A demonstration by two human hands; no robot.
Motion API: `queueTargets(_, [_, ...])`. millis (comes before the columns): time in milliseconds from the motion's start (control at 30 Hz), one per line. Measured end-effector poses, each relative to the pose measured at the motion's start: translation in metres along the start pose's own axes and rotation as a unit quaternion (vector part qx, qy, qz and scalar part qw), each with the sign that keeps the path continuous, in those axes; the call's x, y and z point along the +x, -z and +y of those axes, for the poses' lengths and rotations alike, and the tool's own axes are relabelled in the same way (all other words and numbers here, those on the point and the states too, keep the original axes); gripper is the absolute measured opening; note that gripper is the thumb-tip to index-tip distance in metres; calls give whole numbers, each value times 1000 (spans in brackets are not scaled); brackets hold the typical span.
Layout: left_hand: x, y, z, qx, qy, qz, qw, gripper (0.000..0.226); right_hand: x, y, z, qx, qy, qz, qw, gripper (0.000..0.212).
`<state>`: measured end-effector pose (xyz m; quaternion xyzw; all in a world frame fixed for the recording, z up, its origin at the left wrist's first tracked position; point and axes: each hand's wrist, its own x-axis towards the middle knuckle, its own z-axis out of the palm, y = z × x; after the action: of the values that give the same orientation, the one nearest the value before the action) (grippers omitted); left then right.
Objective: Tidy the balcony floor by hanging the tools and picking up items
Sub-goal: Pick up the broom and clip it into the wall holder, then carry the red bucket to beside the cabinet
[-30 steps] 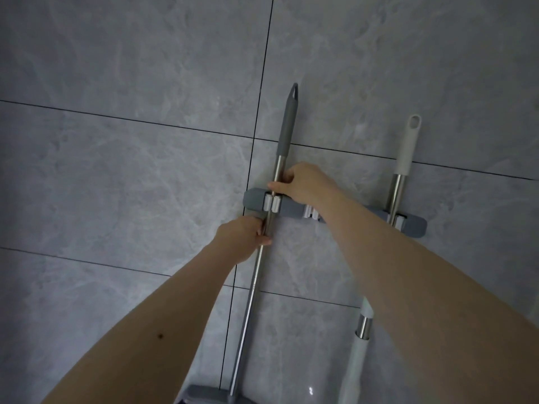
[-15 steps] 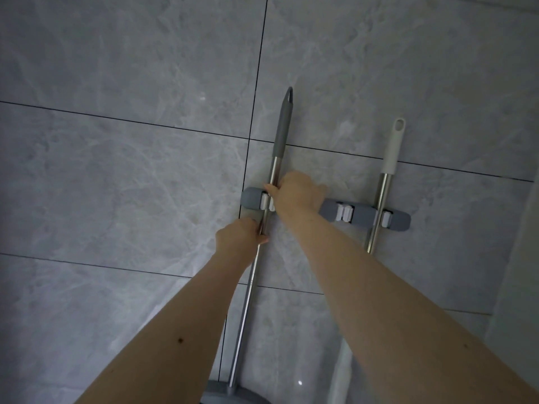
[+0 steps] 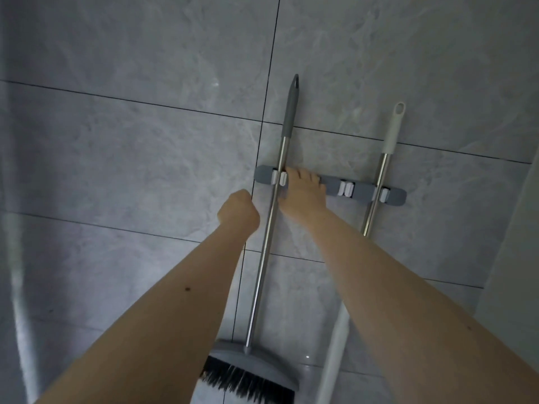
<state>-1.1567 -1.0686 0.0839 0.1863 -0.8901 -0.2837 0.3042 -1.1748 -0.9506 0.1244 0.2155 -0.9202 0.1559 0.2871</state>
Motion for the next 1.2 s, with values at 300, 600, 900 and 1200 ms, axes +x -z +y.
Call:
queueTargets(300, [-53,18,-9,44,74,34,996,28,-28,0,-3,76,45,-58,994,49])
queueTargets(600, [-138,42,-52,110,172,76,976,29,-92,-25,-30,195,132,-158,959,35])
queueTargets(900, [-237,119,-134,182,298,106,931,22,-171,-43,-122,260,213,-246,909,29])
queueTargets(1200, [-361,202,-217,215,411,155,872,26,-284,-51,-238,291,312,-348,835,21])
